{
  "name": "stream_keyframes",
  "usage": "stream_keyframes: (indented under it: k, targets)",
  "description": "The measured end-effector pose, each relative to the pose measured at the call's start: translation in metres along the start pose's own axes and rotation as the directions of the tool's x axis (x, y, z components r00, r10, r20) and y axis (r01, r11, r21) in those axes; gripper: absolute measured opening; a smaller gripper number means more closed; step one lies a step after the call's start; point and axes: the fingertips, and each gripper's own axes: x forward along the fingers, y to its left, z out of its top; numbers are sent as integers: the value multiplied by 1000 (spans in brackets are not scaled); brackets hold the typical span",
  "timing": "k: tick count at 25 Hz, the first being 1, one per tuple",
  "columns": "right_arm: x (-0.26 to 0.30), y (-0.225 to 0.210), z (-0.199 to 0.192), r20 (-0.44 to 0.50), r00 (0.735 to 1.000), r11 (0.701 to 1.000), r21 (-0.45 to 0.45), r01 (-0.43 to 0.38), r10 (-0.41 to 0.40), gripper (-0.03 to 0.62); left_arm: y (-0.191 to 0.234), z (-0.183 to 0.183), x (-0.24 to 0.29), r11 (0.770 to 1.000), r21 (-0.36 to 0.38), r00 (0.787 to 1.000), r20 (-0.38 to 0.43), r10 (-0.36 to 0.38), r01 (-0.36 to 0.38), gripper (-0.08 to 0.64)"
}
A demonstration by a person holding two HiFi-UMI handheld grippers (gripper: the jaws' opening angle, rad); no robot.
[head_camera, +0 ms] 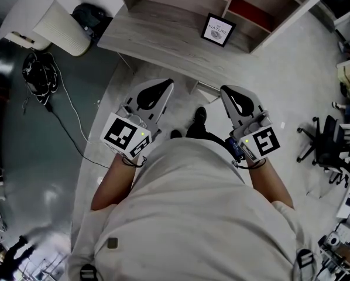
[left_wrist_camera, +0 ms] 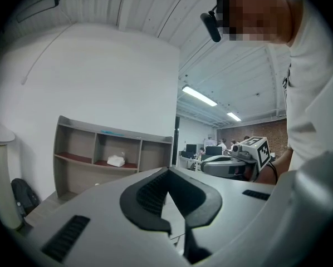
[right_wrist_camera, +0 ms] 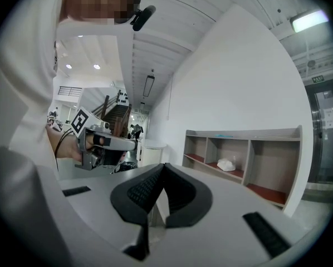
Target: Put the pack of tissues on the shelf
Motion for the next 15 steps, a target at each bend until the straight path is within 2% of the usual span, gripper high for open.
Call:
stream_keyframes:
  k: [15]
  targets:
    - [17,-2,3,-19,1000,1000,11,-20,20,19,10,3,7,1000,-11,1000,8,-9,10,15]
